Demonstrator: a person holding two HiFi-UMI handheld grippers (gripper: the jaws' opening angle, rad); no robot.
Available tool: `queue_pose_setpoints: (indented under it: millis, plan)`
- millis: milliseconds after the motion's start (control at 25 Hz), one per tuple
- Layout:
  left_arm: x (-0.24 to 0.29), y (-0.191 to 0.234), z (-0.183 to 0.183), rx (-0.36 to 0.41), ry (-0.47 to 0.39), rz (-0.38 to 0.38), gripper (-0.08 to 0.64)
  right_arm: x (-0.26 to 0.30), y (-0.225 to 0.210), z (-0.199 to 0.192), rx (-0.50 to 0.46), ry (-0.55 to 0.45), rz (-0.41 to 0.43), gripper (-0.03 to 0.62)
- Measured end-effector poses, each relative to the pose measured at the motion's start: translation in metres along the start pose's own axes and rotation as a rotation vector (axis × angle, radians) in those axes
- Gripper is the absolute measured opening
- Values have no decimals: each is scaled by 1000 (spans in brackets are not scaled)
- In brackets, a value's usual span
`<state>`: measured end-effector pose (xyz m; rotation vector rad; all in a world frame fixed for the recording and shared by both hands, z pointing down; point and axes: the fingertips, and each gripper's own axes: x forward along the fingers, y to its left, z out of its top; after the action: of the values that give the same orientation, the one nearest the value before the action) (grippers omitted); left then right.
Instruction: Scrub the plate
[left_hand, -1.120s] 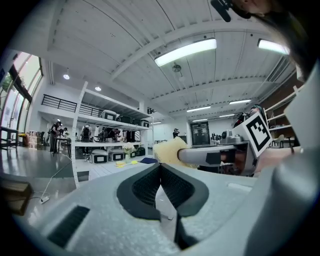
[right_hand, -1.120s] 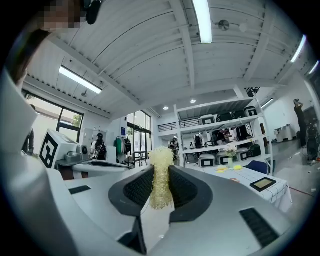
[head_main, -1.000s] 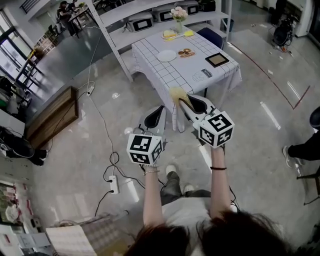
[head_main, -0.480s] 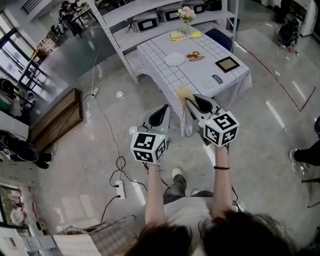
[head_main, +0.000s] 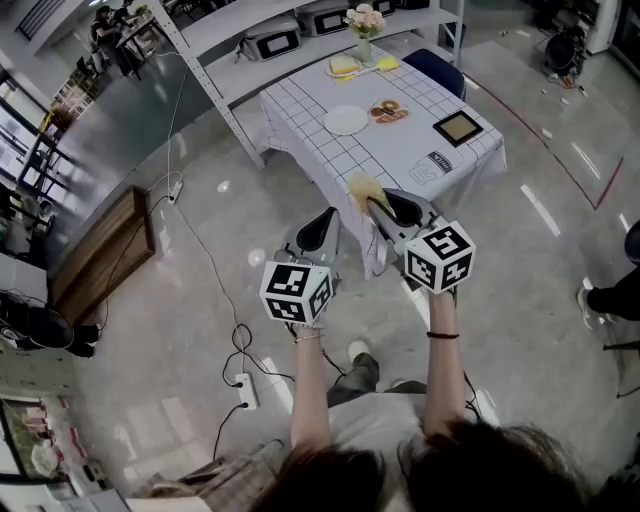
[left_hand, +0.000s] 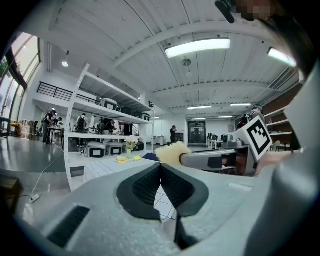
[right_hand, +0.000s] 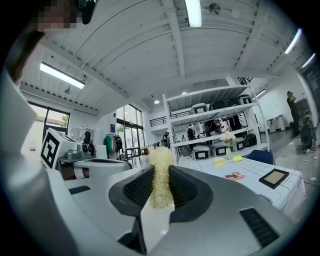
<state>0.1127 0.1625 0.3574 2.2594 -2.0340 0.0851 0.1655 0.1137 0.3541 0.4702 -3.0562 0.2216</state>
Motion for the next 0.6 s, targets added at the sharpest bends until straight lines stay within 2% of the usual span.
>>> queue_pose_setpoints:
  millis: [600]
  plan:
    - [36, 74, -4, 1, 8, -62, 11, 76, -16, -5, 21, 4, -45, 80]
